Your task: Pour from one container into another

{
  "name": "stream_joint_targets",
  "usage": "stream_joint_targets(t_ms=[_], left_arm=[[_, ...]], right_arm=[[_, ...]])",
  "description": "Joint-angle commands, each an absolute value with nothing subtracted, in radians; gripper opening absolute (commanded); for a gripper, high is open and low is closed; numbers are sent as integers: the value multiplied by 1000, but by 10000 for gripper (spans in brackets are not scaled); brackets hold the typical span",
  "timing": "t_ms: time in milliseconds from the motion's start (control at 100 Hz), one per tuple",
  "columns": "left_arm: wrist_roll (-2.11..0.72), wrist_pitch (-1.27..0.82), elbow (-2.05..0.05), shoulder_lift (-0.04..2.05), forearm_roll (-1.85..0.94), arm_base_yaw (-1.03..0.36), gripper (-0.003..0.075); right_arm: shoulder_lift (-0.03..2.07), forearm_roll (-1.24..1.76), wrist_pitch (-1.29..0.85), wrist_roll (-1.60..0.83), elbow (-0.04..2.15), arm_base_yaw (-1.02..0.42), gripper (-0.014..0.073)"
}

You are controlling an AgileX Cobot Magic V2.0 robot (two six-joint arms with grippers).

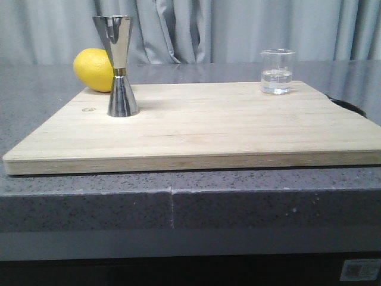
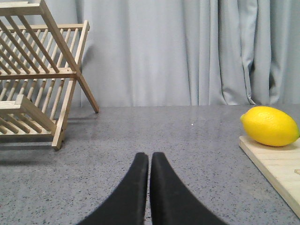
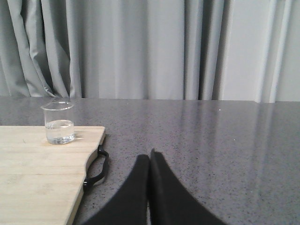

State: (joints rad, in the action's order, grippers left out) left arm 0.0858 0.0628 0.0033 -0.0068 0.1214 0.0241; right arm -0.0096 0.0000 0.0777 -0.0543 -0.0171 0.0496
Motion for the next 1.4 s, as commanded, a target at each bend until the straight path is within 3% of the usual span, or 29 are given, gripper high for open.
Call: stream_joint_targets(t_ms=[0,440,760,1040,1390], left_arm=[[92,144,33,-28,111,16,-19],[102,234,19,-28,-29,16,-19],[103,180,-170,21,-56,16,-19],[103,0,-474,267,-154,16,-19],[67,-424,-936,669,-171,16,-19]], right_arm=[[-29,0,170,-60,-20,56,-69],[-29,145,199,-28,11,56,-69],[37,145,-52,-28,257,56,-69],[288,145,-213,-28,526,56,-69],[653,145,-505,-28,916,56,-69]])
